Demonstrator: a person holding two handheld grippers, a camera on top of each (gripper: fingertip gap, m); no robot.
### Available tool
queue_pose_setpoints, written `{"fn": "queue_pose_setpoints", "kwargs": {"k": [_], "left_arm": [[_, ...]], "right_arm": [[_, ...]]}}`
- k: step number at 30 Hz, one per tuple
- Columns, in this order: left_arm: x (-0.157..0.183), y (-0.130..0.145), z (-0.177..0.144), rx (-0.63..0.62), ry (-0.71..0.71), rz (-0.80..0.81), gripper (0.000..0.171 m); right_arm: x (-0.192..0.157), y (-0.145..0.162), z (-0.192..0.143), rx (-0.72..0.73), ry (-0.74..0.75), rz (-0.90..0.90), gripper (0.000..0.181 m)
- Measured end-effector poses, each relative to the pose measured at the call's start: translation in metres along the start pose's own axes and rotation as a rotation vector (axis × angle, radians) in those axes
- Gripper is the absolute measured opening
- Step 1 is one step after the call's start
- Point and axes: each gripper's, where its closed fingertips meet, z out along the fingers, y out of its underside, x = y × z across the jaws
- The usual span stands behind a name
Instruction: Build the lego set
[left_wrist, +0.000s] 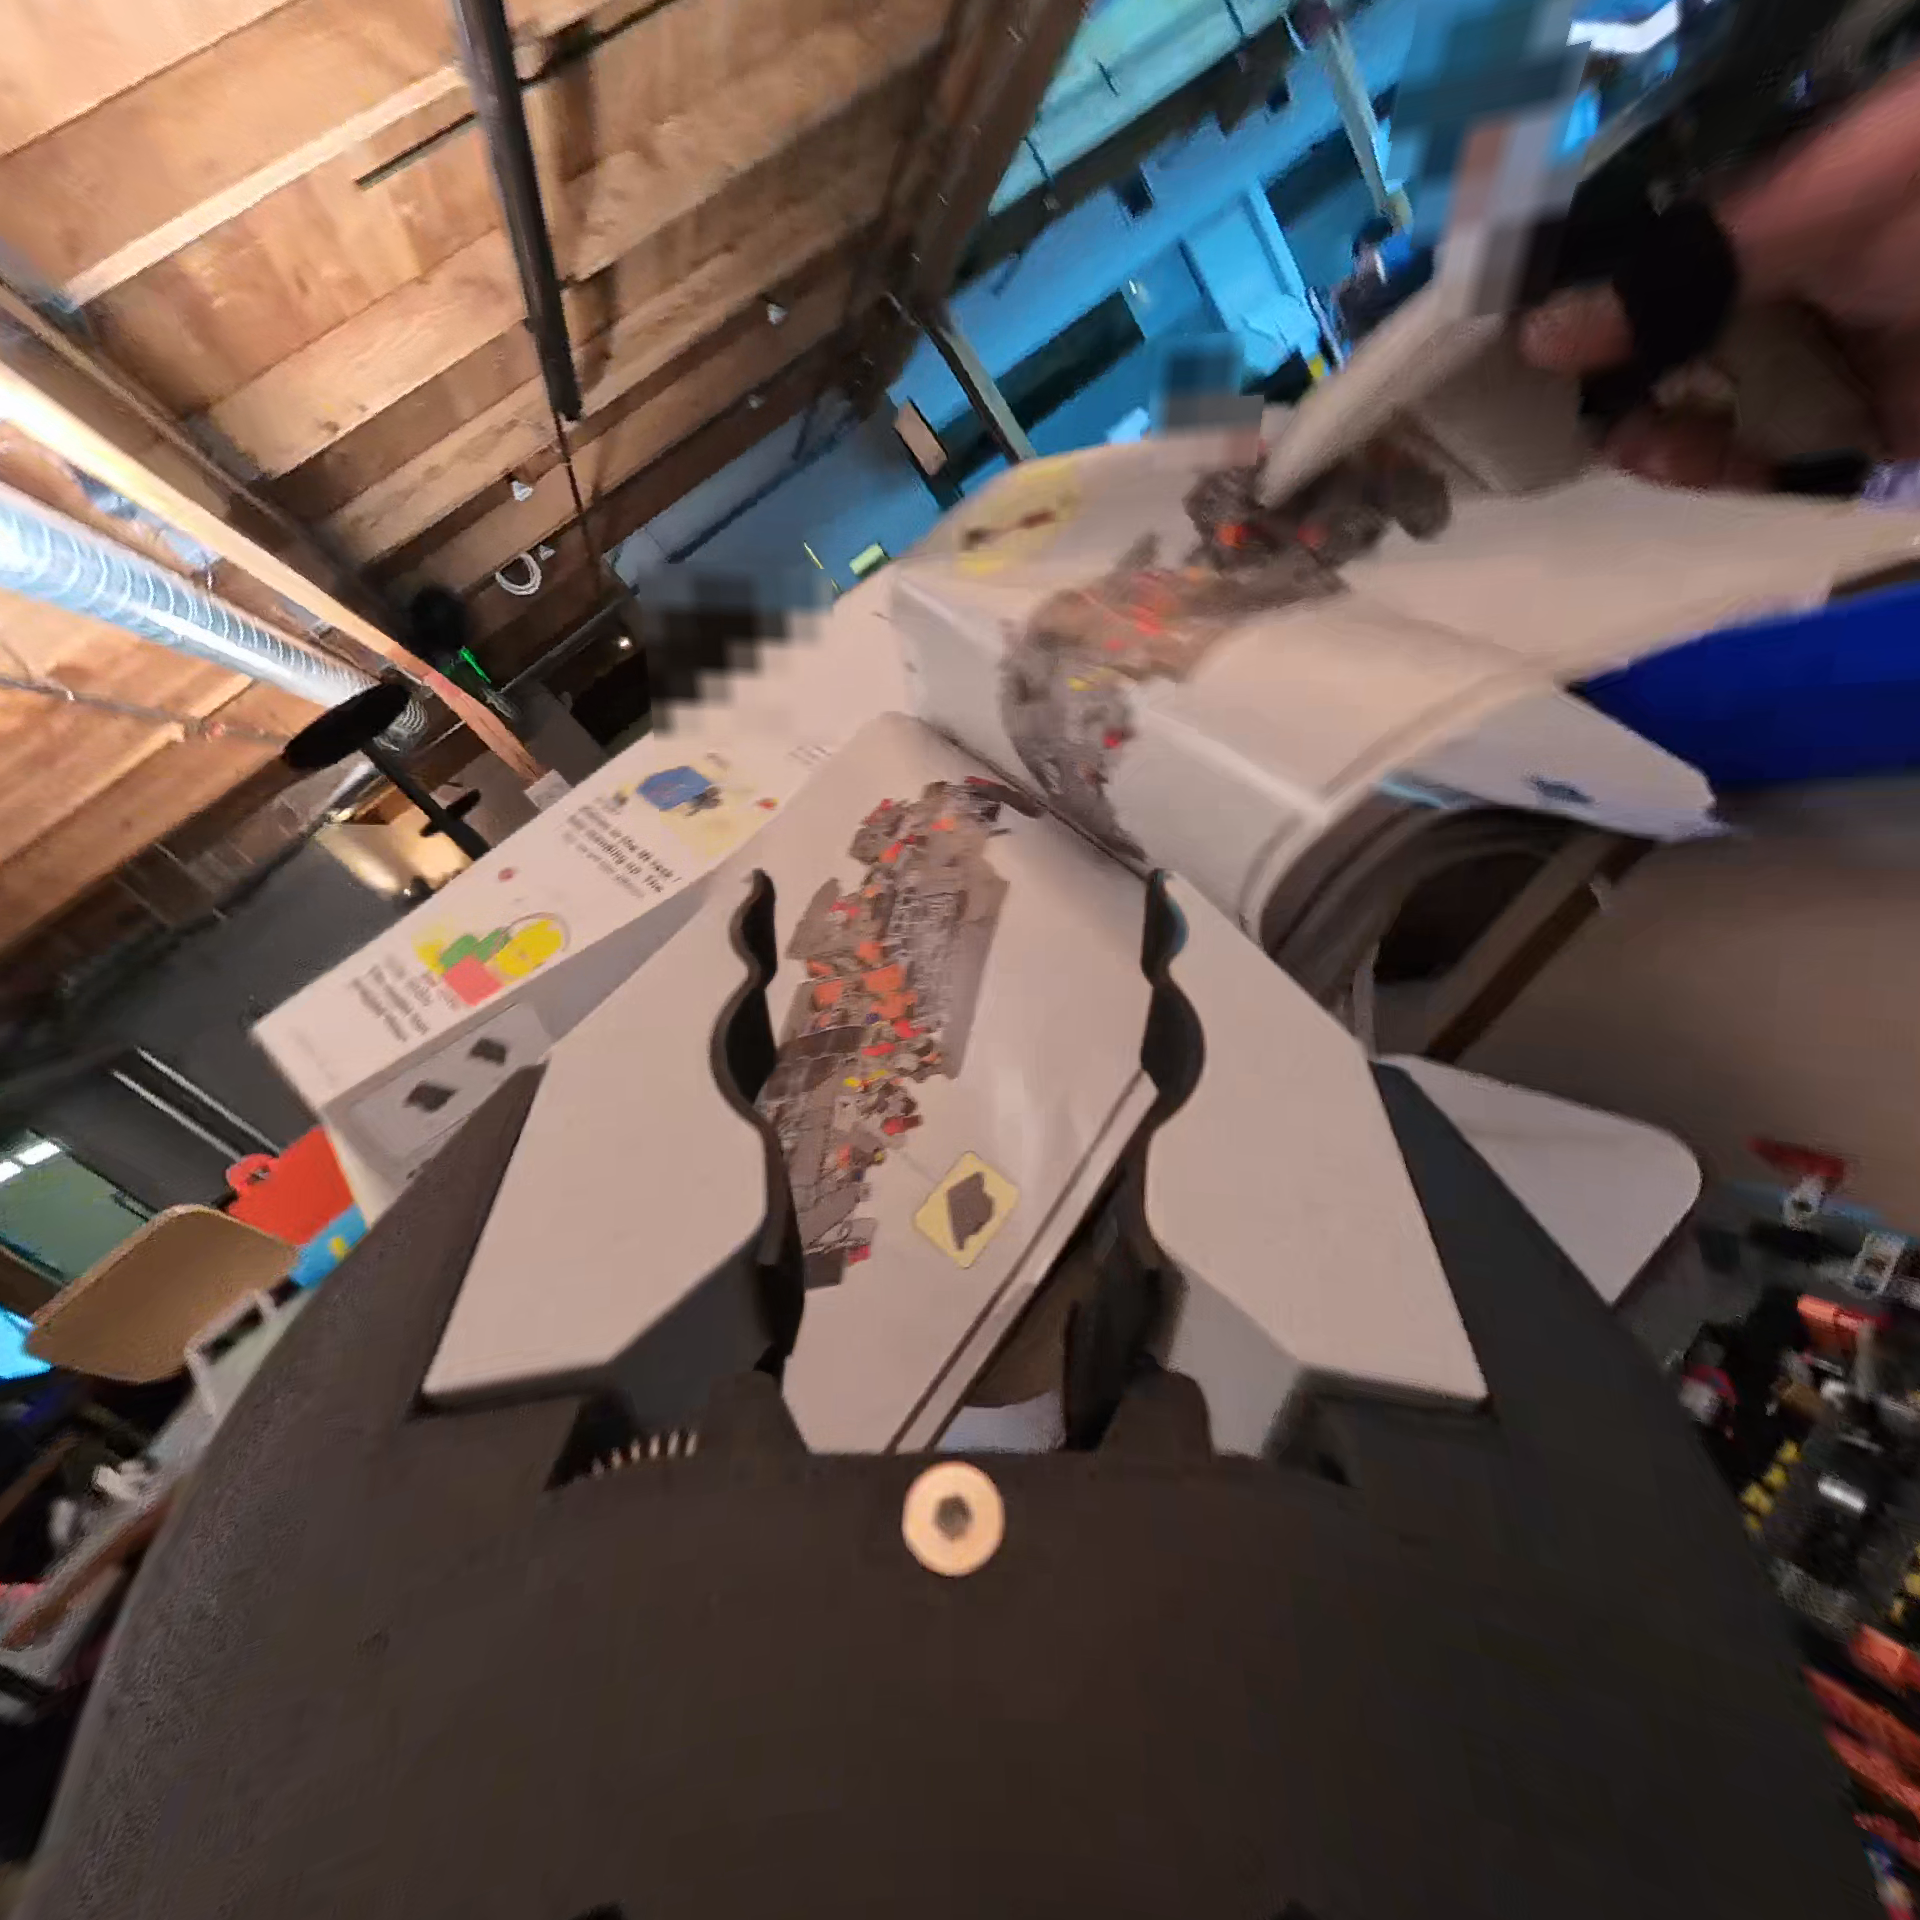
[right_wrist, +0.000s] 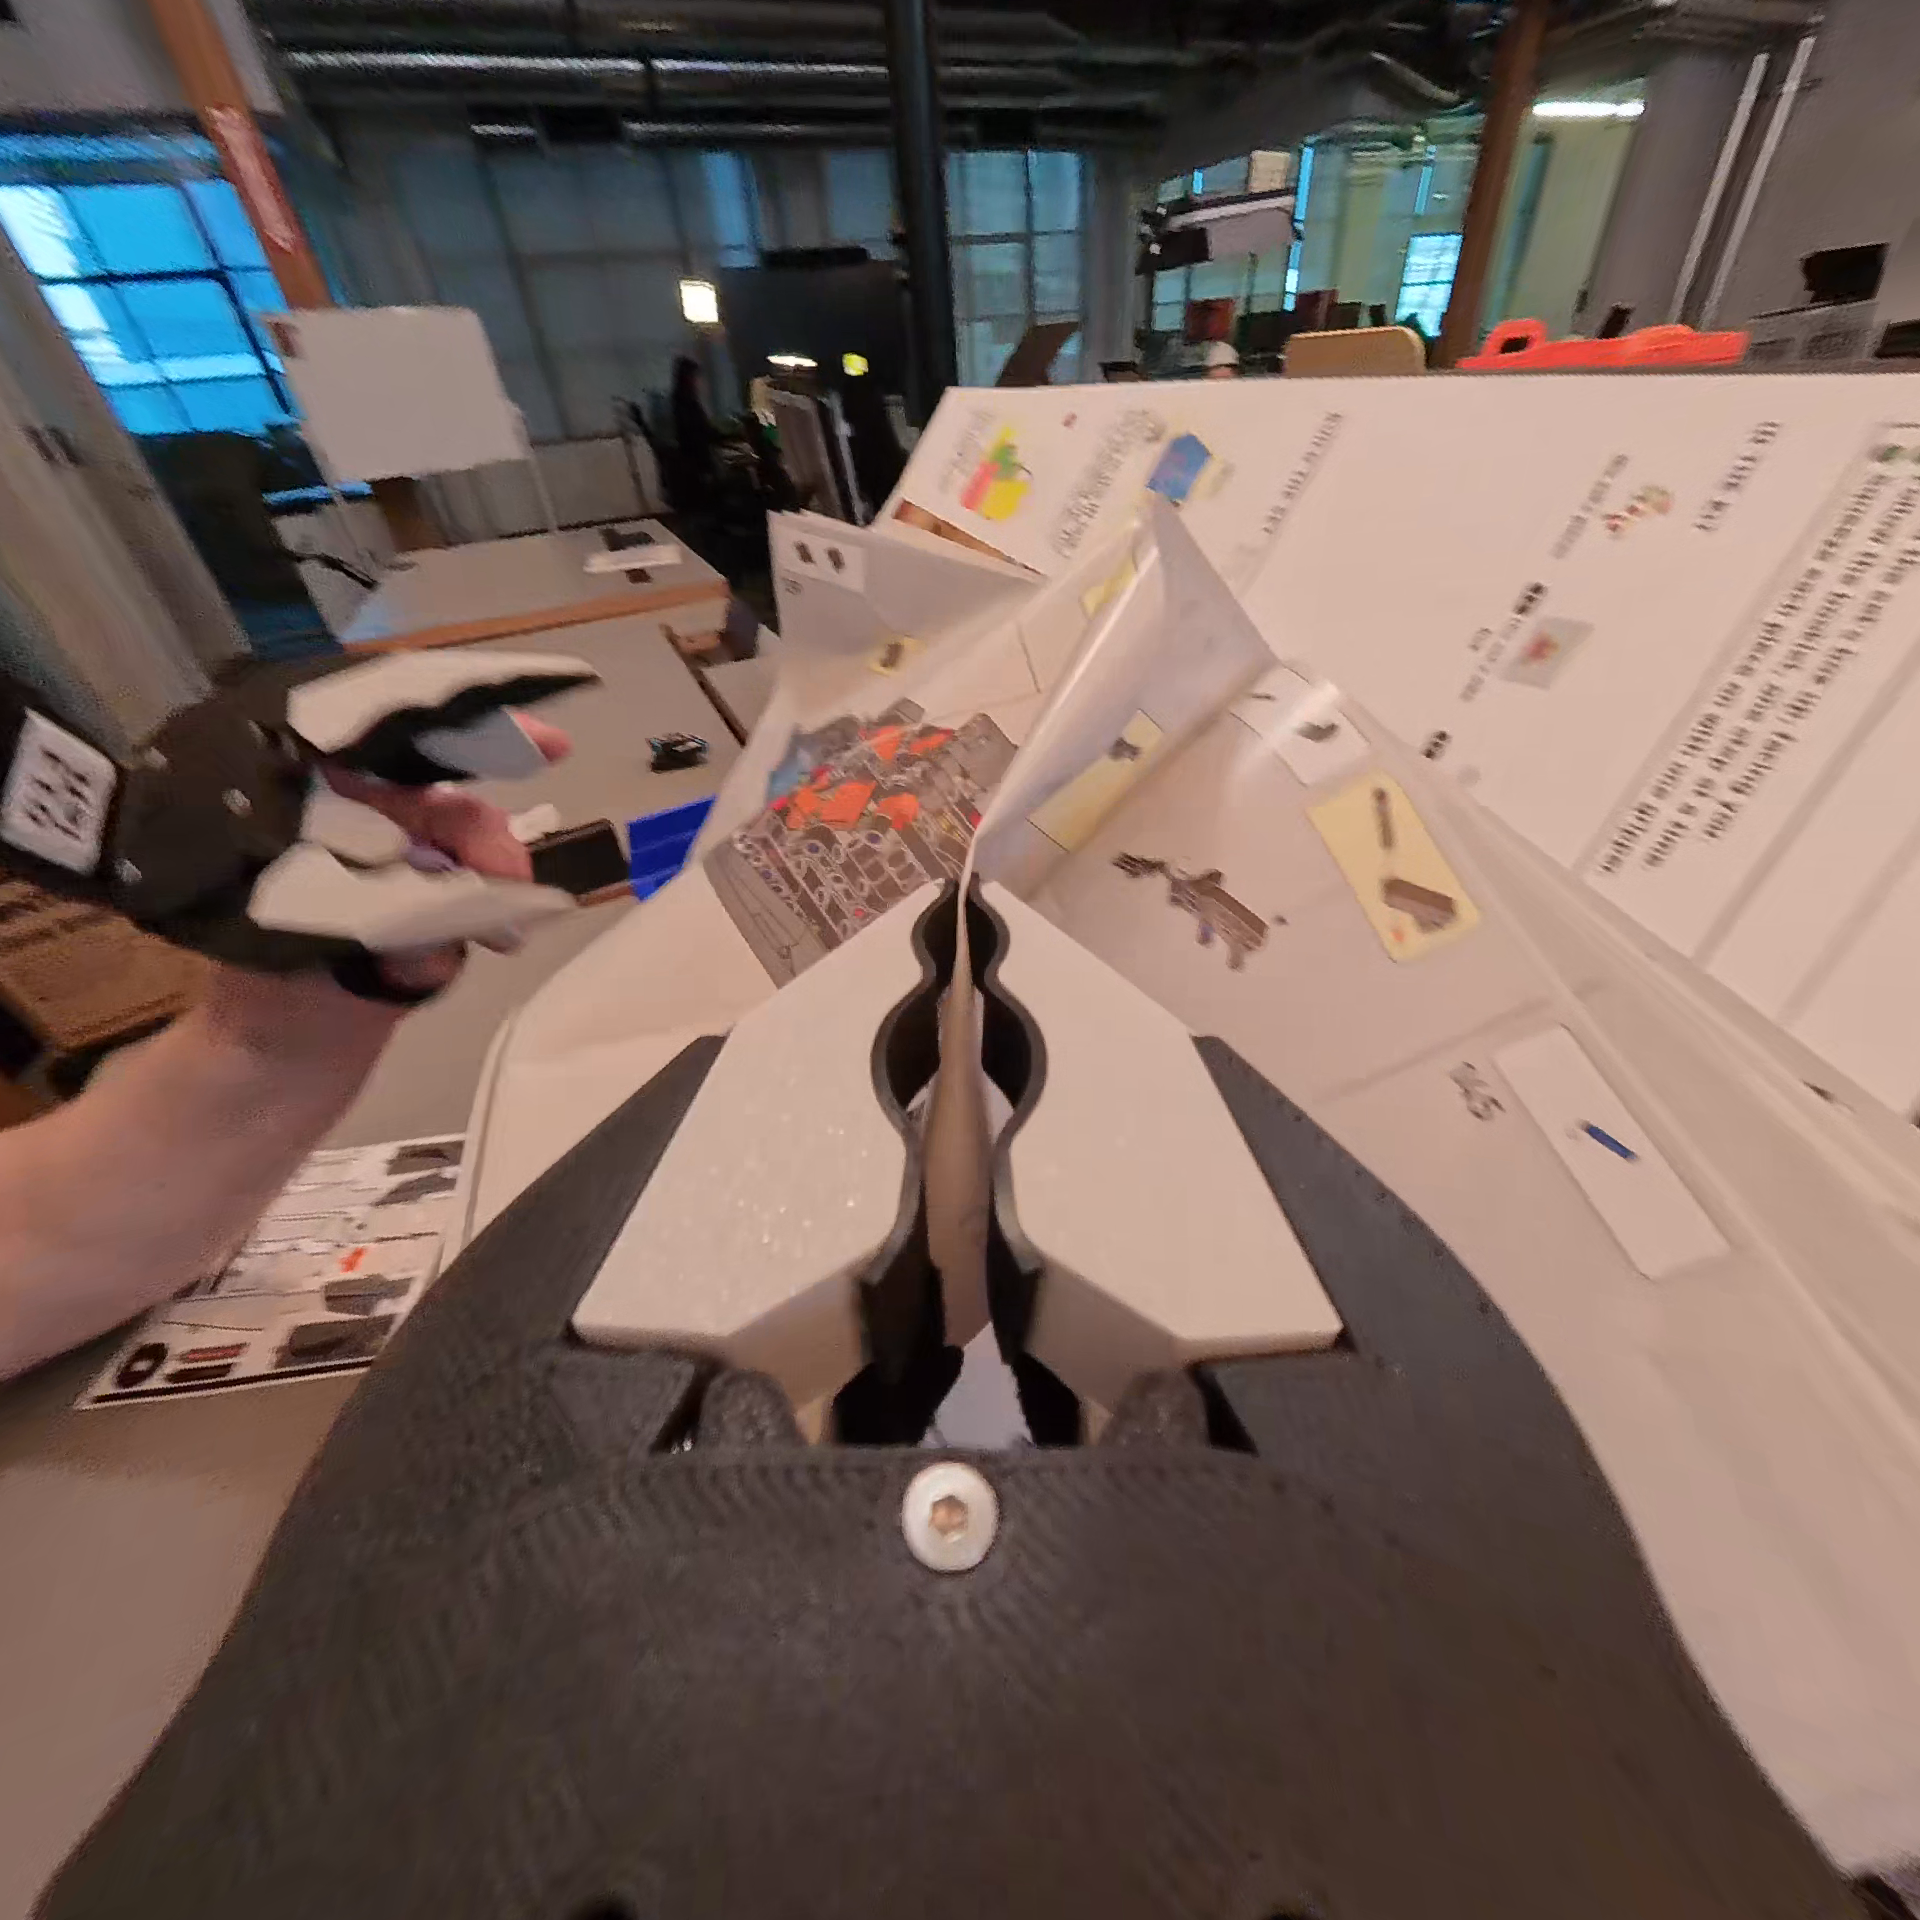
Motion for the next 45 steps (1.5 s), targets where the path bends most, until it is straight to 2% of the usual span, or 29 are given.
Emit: {"fn": "queue_pose_setpoints", "kwargs": {"k": [3,4,8,12,14,17,20,23,27,31,37,39,44,45], "left_arm": [[0.034,0.01,0.015,-0.097,0.039,0.18,0.08],[0.04,0.01,0.018,-0.099,0.033,0.204,0.076],[0.062,0.007,0.026,-0.094,0.067,0.21,0.081],[0.065,-0.007,0.029,-0.069,0.022,0.22,0.047],[0.062,-0.009,0.026,-0.048,-0.02,0.225,0.02],[0.05,-0.009,0.023,-0.037,-0.03,0.121,0.001],[0.028,-0.009,0.016,-0.02,-0.057,0.004,0.0],[0.007,-0.008,0.009,0.017,-0.062,-0.136,0.0],[-0.016,-0.003,0.001,0.023,-0.082,-0.228,0.006],[-0.037,0.002,-0.007,0.018,-0.116,-0.255,0.006],[-0.062,0.017,-0.015,-0.017,-0.159,-0.286,0.007],[-0.068,0.022,-0.017,-0.029,-0.168,-0.292,0.008],[-0.074,0.027,-0.019,-0.05,-0.177,-0.306,0.009],[-0.075,0.027,-0.019,-0.05,-0.177,-0.305,0.009]], "right_arm": [[-0.015,-0.013,0.008,0.037,-0.068,0.054,0.0],[-0.018,-0.017,0.01,0.046,-0.074,0.067,0.002],[-0.037,-0.021,0.024,0.033,-0.094,0.054,0.008],[-0.06,-0.025,0.036,0.029,-0.132,0.048,0.018],[-0.072,-0.029,0.039,0.044,-0.183,0.053,0.032],[-0.08,-0.039,0.03,0.082,-0.214,0.032,0.058],[-0.063,-0.056,0.005,0.178,-0.136,-0.005,0.075],[-0.03,-0.053,-0.016,0.188,-0.019,-0.018,0.078],[0.055,-0.006,-0.036,-0.003,0.34,-0.166,0.074],[0.103,0.04,-0.043,-0.125,0.452,-0.143,0.073],[0.128,0.084,-0.038,-0.279,0.529,-0.185,0.068],[0.129,0.09,-0.036,-0.313,0.542,-0.211,0.058],[0.129,0.095,-0.032,-0.343,0.554,-0.236,0.051],[0.128,0.094,-0.032,-0.343,0.552,-0.238,0.04]]}}
